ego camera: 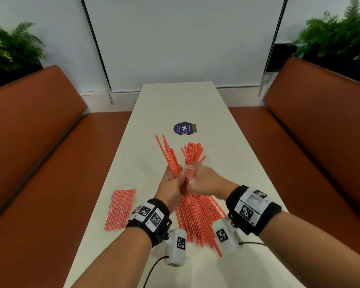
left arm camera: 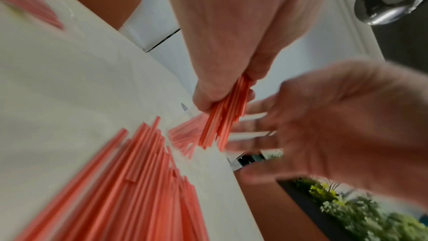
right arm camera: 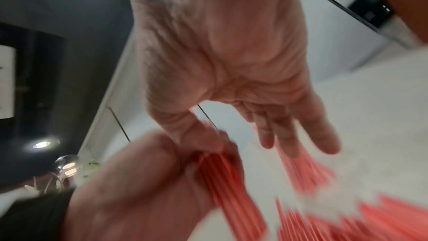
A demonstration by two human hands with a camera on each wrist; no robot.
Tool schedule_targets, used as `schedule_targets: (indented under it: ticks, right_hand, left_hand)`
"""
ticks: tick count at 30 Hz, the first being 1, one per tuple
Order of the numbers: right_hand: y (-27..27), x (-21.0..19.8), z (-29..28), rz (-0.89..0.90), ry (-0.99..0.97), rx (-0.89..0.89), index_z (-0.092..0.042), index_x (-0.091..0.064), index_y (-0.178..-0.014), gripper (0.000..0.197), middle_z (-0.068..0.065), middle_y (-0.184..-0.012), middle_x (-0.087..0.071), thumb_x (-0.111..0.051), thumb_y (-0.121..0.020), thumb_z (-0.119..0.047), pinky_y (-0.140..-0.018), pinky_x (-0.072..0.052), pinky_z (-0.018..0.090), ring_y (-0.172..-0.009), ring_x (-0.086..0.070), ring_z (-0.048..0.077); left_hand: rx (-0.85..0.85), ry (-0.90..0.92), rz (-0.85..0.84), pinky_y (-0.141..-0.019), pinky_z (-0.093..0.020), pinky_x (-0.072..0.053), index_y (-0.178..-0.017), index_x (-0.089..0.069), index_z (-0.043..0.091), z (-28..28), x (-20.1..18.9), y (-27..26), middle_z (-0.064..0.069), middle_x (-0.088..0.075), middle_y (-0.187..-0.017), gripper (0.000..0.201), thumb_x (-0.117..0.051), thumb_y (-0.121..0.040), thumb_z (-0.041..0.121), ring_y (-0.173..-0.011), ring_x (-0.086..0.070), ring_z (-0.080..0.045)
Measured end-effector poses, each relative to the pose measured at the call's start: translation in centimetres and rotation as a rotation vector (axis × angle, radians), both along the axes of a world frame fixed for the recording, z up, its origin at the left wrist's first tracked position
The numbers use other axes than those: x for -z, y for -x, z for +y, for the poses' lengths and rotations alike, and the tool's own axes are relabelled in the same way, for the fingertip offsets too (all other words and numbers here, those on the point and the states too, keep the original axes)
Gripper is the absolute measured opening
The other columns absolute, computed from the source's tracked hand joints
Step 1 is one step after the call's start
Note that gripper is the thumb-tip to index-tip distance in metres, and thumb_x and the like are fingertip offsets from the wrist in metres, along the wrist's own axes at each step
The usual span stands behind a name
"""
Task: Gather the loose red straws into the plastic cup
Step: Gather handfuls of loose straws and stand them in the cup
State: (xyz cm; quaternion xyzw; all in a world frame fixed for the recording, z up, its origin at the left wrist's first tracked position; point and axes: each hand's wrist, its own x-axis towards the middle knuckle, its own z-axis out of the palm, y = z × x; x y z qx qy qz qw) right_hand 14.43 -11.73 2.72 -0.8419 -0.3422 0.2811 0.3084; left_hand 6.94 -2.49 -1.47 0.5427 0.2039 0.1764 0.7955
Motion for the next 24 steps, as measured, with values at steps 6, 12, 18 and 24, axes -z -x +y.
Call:
schedule_targets:
  ticks: [6,12,18,24]
  right_hand:
    - [-1.4,-3.5,2.6,-0.428,-0.473,-0.071,-0.011,-0.019,-0.149,0.061,0.012,-0.151,-0.028,-0.045,-0.097,-0.031,-0.112,-0.026,0.033,-0.140,-0.027,0.021]
    - [-1.1,-1.4,3.4,-0.559,-0.389,-0.068,-0.001,-0.039,-0.137,0.039,0.018,-0.131,-0.051,-0.038,-0.100,-0.015,-0.092,-0.037,0.022,-0.117,-0.053,0.028]
    - [-1.8,-0.3,3.5,-0.678,-0.438,-0.028,0.009,-0.056,-0.113,0.024,0.023,-0.112,-0.057,-0.046,-0.096,-0.003,-0.080,-0.035,0.017,-0.097,-0.059,0.032]
    - [-1.1,0.7,3.6,-0.767,-0.465,-0.169,0.006,-0.063,-0.103,0.019,0.021,-0.099,-0.064,-0.050,-0.090,0.001,-0.080,-0.049,0.032,-0.091,-0.060,0.033]
  left_hand:
    - [0.196,-0.267,0.070,-0.072,-0.032,-0.039,-0.113,-0.053,0.027,0.0,0.7,0.1,0.006,-0.055,-0.075,0.027,-0.047,-0.095,0.008,-0.069,-0.044,-0.015]
    - [0.327,-0.236,0.112,-0.070,-0.025,-0.040,-0.114,-0.049,0.017,-0.3,0.3,0.7,0.008,-0.052,-0.070,0.033,-0.050,-0.088,-0.003,-0.067,-0.045,-0.011]
    - [0.366,0.030,0.103,-0.060,-0.028,-0.039,-0.112,-0.048,0.013,-0.4,-0.1,0.6,-0.001,-0.047,-0.067,0.042,-0.044,-0.080,-0.015,-0.057,-0.043,-0.014]
    - [0.307,0.026,0.110,-0.056,-0.027,-0.038,-0.100,-0.048,0.005,-0.6,-0.2,0.5,-0.007,-0.045,-0.068,0.027,-0.037,-0.087,-0.016,-0.057,-0.044,-0.016]
